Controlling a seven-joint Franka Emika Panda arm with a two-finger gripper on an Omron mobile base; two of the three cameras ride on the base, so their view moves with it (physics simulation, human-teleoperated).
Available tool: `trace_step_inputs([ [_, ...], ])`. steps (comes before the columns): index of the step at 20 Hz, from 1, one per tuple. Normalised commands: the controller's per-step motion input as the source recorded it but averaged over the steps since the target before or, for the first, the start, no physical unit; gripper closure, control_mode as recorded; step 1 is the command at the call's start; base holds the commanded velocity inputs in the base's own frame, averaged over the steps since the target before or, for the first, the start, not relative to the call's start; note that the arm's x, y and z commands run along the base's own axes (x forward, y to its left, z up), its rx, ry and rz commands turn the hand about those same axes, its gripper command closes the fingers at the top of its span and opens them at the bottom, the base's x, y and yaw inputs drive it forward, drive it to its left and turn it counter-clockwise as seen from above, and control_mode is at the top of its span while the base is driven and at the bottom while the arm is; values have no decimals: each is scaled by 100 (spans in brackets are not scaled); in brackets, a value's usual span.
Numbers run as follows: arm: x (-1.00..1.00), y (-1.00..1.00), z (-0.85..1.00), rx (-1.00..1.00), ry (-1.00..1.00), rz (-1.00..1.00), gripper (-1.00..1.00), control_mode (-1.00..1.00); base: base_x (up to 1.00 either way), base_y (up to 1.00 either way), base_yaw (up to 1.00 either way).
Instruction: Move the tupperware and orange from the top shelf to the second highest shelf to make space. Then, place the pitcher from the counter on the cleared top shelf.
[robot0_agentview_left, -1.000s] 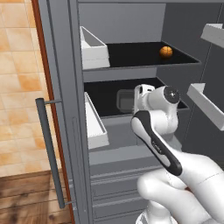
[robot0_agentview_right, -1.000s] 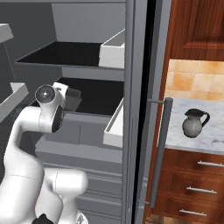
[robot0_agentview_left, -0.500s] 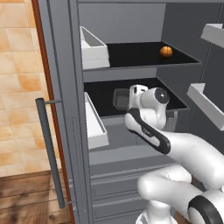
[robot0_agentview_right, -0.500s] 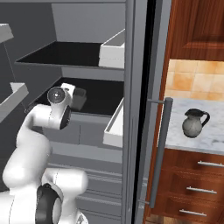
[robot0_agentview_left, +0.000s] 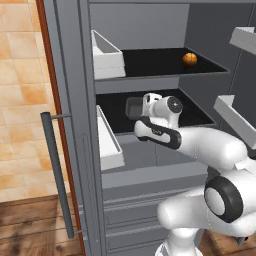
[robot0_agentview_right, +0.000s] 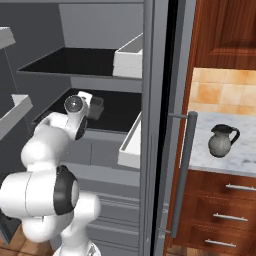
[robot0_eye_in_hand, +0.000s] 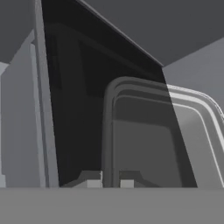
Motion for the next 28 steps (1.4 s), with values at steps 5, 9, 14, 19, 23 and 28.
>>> trace_step_inputs([
  [5,66,7,-8,0,0,0,100,-100,0,0,0],
  [9,56,11,-11,0,0,0,-100,-100,0,0,0],
  [14,22,3,-3,0,-1,0,-100,-100,0,0,0],
  [19,-12,0,0,0,-7,0,-100,-100,0,0,0],
  [23,-76,5,48,-1,-9,0,-100,-100,0,0,0],
  [28,-82,12,99,-3,-3,0,-100,-100,0,0,0],
])
